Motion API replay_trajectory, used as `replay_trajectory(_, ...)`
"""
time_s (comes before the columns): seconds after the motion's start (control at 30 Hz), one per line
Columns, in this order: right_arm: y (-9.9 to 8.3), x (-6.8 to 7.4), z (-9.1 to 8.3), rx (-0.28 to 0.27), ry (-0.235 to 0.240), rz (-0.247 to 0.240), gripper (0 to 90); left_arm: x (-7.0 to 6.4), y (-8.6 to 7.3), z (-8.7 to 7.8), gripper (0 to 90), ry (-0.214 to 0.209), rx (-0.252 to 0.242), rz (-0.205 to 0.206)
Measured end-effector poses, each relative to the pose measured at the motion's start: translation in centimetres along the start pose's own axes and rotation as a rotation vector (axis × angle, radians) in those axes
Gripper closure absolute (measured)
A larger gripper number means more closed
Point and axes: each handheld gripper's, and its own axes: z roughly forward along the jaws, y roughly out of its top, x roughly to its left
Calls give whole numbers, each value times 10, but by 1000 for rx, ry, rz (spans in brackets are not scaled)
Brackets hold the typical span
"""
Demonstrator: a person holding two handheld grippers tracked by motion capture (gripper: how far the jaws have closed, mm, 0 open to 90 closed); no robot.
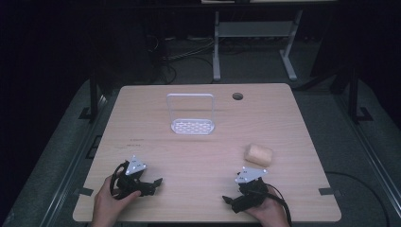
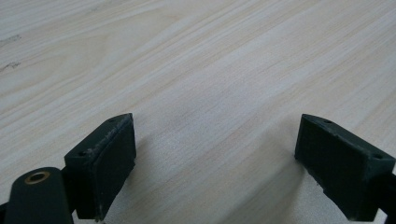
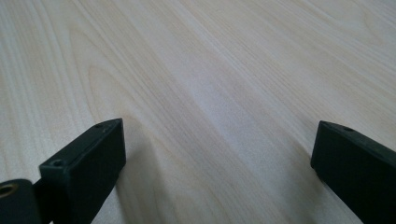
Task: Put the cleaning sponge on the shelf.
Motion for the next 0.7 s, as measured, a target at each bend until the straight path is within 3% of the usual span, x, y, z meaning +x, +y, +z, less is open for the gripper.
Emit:
replay_trajectory(0.4, 0, -1, -4, 20, 14, -12, 42, 0, 0, 0, 118, 0, 0, 0)
replay_trajectory(0.7, -3, 0, -19, 28, 8, -27, 54, 0, 0, 0, 118, 0, 0, 0)
